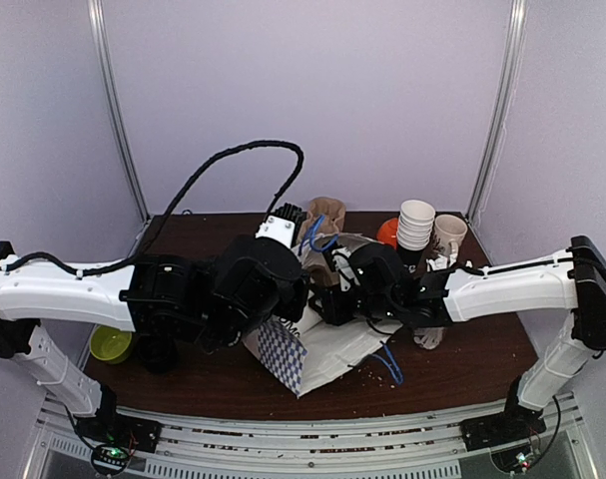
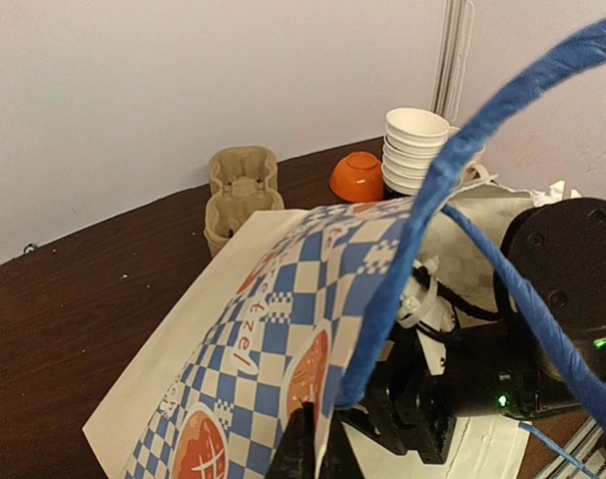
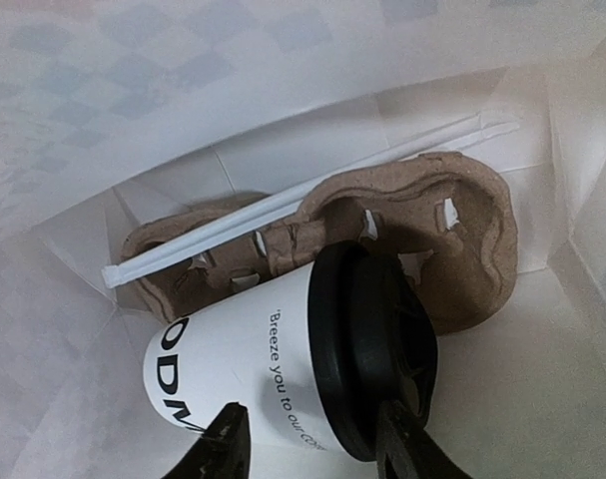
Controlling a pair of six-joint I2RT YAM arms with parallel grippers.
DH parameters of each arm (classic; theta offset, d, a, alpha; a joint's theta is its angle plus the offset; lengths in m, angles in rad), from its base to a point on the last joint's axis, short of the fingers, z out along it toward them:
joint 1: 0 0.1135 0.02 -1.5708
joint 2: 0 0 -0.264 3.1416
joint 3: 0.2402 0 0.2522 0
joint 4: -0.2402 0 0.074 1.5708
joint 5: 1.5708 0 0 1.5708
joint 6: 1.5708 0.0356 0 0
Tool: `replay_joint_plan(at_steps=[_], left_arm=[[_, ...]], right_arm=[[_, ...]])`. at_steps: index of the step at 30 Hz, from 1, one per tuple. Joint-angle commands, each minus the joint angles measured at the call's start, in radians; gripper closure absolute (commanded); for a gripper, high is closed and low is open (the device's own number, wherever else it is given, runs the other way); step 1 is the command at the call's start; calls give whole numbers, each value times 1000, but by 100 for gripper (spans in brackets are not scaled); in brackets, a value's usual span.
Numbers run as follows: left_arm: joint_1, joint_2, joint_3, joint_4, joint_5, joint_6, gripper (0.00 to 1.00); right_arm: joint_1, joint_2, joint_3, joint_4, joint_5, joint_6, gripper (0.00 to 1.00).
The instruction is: Pack the takeout coffee
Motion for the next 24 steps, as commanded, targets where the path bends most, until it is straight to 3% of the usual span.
replay_joint_plan(at_steps=[1,3,13,24], left_arm=[[5,-36,20,34,10,-6,100],[5,-37,18,33,8,-7,100],[5,-32,19,28,-7,-5,100],[8,-4,45,-4,-22,-12,100]], right_arm=[[-8,33,-3,2,5,-19,52],[-9,35,-12,6,8,-16,53],[-14,-1,-47,29,-39,-3,80],[-5,-83,-94,26,-82,10,100]])
